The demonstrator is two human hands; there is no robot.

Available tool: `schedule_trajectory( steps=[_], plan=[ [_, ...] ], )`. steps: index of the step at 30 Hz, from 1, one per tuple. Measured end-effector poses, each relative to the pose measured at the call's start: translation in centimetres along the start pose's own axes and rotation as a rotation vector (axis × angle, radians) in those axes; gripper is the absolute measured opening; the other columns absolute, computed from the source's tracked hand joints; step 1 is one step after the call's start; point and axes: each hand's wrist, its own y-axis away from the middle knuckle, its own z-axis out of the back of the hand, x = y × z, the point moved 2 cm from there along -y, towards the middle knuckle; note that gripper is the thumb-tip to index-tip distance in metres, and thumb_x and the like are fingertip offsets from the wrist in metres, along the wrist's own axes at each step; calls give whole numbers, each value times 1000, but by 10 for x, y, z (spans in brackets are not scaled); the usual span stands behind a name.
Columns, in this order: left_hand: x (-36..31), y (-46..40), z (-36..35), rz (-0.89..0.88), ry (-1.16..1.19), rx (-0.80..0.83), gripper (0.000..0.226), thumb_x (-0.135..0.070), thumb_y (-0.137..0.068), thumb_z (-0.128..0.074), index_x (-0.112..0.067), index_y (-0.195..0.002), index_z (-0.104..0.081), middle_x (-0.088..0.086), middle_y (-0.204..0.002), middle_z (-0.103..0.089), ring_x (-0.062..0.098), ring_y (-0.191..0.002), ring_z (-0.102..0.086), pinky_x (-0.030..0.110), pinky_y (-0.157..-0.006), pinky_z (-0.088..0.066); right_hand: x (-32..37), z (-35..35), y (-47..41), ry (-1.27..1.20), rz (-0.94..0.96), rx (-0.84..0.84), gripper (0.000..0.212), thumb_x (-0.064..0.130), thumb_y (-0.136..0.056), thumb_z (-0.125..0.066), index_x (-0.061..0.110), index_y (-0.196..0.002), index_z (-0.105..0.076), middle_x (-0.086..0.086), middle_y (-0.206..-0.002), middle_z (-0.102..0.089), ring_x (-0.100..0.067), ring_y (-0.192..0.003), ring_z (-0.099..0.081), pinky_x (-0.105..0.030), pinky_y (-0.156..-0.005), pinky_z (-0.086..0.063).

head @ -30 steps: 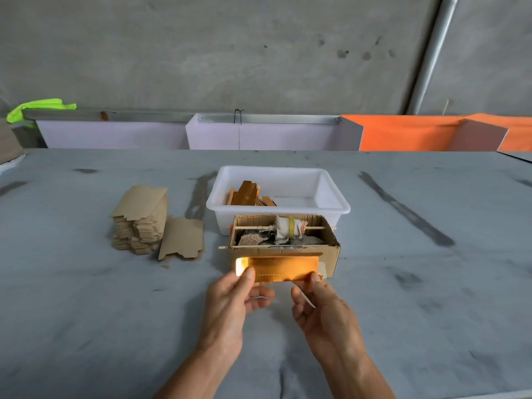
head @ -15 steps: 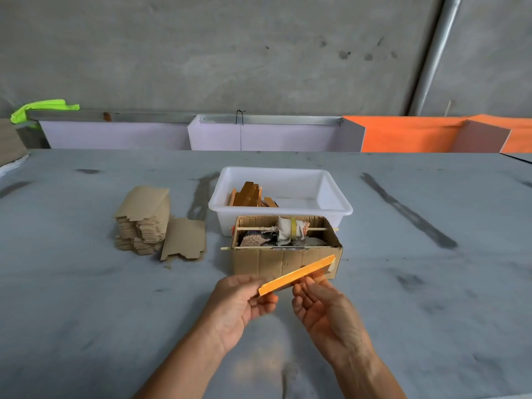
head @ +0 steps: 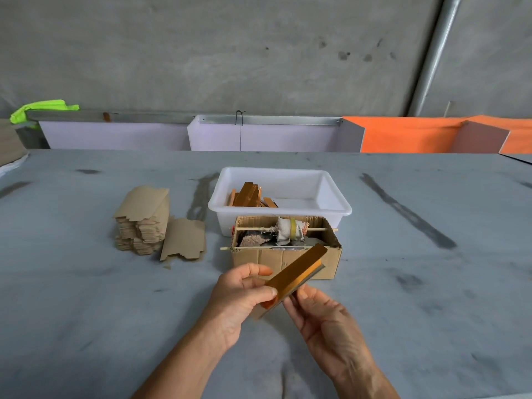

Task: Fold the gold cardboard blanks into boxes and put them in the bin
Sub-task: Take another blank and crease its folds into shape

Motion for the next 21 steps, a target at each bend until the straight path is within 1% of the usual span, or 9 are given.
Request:
schedule_trajectory(
  steps=[4, 6, 10, 13, 15, 18, 19, 21],
  plan=[
    [-4, 2, -1, -3, -8, 65, 20, 9, -75, -70, 0, -92, -67, 9, -68, -70, 15, -62, -65, 19, -56, -50, 2, -3, 1, 31, 15, 5, 17, -8, -69, -58, -8, -74, -73, -22, -83, -72, -26, -74, -72, -27, -61, -59],
    [-4, 2, -1, 2, -8, 79, 16, 7, -74, -71, 0, -88, -67, 7, -67, -70, 12, -60, -66, 17, -53, -49, 2, -4, 1, 58, 17, 19, 17, -6, -69, -58, -8, -76, -74, -23, -85, -72, -26, -76, -72, -26, -61, -59],
    [-4, 2, 0, -5, -60, 80, 18, 9, -73, -71, -1, -88, -68, 8, -70, -71, 13, -60, -66, 20, -53, -50, -1, -5, 1, 133, 29, 38, 17, -3, -70, -60, -4, -75, -75, -22, -86, -72, -25, -75, -72, -25, -62, -59],
    [-4, 3, 1, -8, -113, 76, 17, 9, -74, -71, 0, -88, -67, 8, -69, -71, 13, -59, -66, 20, -52, -50, -4, -3, 0, 179, 16, 18, 16, 0, -70, -61, -6, -76, -74, -24, -86, -71, -26, -73, -72, -25, -61, -59],
    [-2, 3, 1, -16, -155, 67, 14, 9, -74, -70, 1, -85, -67, 8, -68, -69, 14, -59, -65, 22, -53, -52, -5, -3, 0, 232, 19, -1, 15, 2, -70, -63, -6, -75, -73, -25, -83, -71, -26, -69, -71, -26, -58, -59],
    [-1, 3, -1, -28, -201, 57, 13, 9, -75, -69, -1, -82, -65, 10, -71, -68, 18, -64, -64, 31, -65, -54, -6, -4, 1, 370, 58, -82, 11, 5, -74, -65, -4, -71, -70, -22, -73, -68, -24, -61, -67, -26, -52, -57],
    [0, 3, -2, -33, -203, 57, 13, 8, -76, -68, -2, -82, -65, 10, -72, -68, 17, -65, -64, 30, -66, -54, -7, -4, 1, 411, 79, -118, 12, 4, -79, -64, -2, -70, -69, -20, -69, -67, -22, -59, -65, -27, -51, -56],
    [0, 5, -5, -35, -190, 65, 11, 4, -77, -68, -6, -80, -65, 8, -71, -68, 11, -61, -62, 21, -57, -51, -8, -4, 1, 468, 126, -181, 24, 3, -86, -61, 5, -62, -67, -13, -62, -65, -19, -56, -61, -27, -52, -51]
  ],
)
